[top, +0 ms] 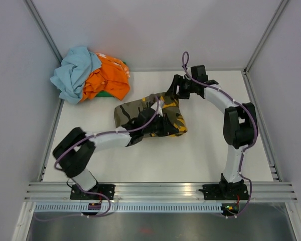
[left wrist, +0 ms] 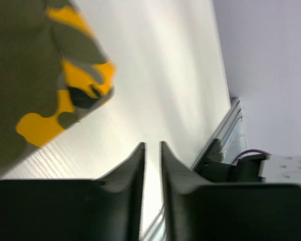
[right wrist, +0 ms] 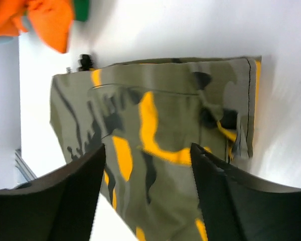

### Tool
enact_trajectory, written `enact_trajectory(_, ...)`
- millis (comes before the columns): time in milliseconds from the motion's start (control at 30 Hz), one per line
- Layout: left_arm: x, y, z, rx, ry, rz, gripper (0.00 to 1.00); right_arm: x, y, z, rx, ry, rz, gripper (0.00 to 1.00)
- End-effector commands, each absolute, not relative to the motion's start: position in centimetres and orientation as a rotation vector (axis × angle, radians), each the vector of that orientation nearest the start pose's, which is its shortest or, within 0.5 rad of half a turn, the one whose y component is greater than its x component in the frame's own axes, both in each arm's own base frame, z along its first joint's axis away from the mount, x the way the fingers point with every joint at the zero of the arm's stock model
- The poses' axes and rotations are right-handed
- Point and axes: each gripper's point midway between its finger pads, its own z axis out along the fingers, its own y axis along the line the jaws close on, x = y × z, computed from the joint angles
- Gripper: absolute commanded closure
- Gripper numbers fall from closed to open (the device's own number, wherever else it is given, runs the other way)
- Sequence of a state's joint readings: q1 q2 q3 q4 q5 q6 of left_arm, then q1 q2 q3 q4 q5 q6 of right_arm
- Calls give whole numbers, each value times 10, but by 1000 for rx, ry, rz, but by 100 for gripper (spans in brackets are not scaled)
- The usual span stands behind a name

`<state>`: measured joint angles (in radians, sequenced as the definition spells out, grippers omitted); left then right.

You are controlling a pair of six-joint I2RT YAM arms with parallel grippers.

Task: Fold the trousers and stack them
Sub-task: Fold the trousers, then neatly place the folded trousers to the corner

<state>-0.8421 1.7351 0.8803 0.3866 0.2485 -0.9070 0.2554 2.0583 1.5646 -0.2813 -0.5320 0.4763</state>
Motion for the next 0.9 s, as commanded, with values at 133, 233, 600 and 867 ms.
enact_trajectory(133,270,-307,227,79,2121,-984,31,442,186,198,-109,2282,793,17)
enact_trajectory(233,287,-239,216,-130,2202,-803,22,426,172,173,-118,2326,716,11)
enact_trajectory(600,296,-108,118,-567,2344,-528,25,397,183,77,-41,2431,836,9)
enact_trajectory(867,300,-90,126,-528,2303,-501,27,418,196,61,-17,2436,851,8)
